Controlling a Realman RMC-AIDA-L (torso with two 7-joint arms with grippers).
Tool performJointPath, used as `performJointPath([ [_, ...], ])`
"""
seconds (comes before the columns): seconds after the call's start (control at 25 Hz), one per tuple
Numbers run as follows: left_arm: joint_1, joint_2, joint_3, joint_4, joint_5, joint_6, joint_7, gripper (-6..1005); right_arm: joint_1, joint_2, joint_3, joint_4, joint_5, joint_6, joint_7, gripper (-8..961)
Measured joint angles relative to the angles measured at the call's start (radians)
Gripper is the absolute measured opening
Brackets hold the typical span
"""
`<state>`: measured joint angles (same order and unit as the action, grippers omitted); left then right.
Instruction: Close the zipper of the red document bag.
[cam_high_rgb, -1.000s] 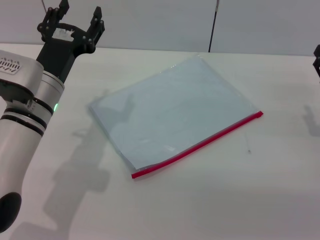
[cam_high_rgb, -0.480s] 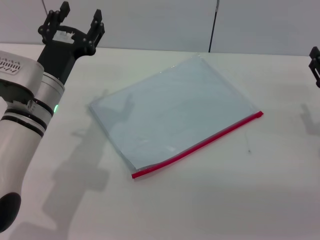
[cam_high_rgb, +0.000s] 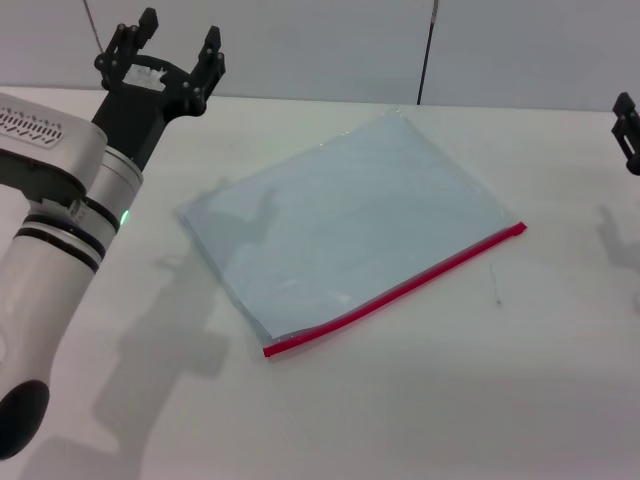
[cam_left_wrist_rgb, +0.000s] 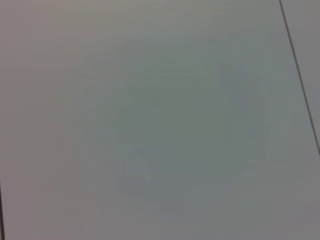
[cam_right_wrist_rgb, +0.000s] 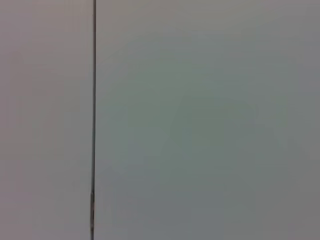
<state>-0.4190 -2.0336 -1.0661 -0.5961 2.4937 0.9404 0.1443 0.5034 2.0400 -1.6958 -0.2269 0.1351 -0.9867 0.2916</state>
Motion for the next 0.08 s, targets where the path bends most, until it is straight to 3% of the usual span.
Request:
performJointPath([
  [0.08,-0.002,0.0,0.0,0.003,0.0,0.0,0.0,727,0.005,0.0,0.0,0.0,0.0,0.013,0.001,546],
])
